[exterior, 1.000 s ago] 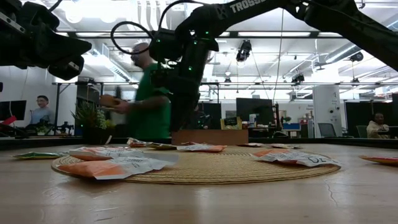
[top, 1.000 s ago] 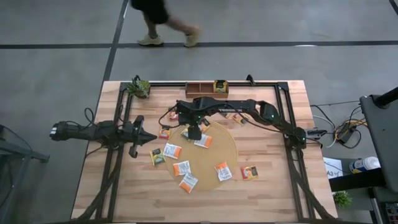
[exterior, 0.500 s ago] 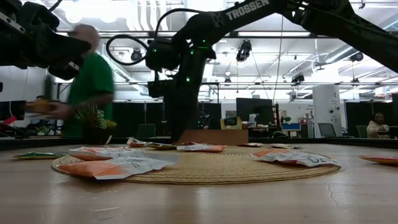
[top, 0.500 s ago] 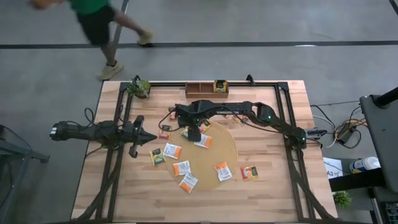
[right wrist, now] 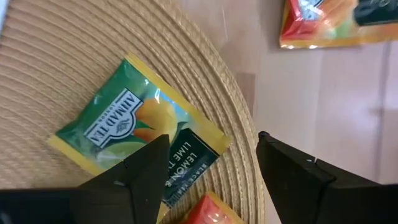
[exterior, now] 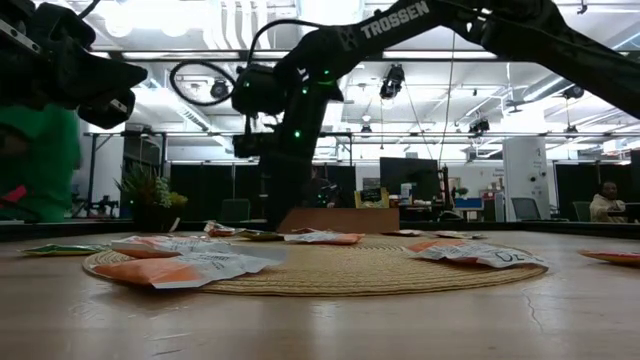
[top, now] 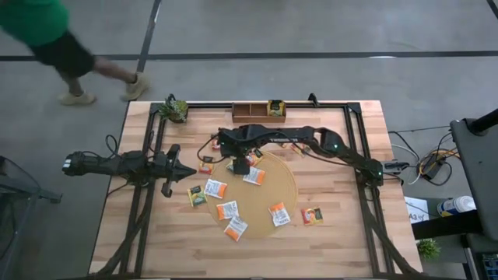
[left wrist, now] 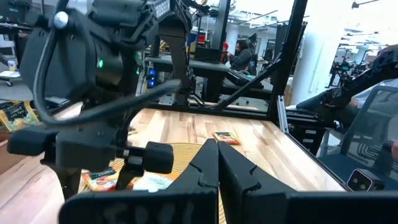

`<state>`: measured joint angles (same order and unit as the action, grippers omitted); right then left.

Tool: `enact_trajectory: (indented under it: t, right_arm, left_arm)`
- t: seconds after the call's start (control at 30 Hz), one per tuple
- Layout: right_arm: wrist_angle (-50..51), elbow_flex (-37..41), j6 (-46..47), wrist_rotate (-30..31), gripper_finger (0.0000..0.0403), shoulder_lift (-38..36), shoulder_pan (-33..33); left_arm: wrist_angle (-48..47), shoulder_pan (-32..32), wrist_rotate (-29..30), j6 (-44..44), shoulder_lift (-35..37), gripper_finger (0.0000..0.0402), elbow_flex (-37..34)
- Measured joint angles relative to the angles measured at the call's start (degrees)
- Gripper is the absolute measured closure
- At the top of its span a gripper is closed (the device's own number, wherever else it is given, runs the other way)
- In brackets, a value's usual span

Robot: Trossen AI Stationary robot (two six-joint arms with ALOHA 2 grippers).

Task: Pick & Place Tea
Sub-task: Put the top yellow tea bag into the right section of the wooden organizer

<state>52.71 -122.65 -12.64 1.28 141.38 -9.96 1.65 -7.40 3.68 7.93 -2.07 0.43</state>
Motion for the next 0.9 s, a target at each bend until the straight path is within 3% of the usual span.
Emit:
enact_trajectory:
  t: [0.37,0.5,0.63,0.9]
  right_arm:
    - [0.2,-0.1,0.2,-2.7,0.0169,1.8,-0.5]
    - [0.3,-0.1,0.2,-3.3,0.0188,1.9,-0.7]
    - [0.5,-0.1,0.1,-3.7,0.0235,1.9,-0.8]
    - [0.7,-0.7,-1.3,-3.3,0.0367,1.8,-0.9]
  left_arm:
    - [0.0,0.0,0.0,0.0,0.0,0.0402,0.0]
    - [0.0,0.0,0.0,0.0,0.0,0.0402,0.0]
    - [0.0,0.0,0.0,0.0,0.0,0.0402,0.0]
    - [0.0,0.0,0.0,0.0,0.0,0.0402,0.0]
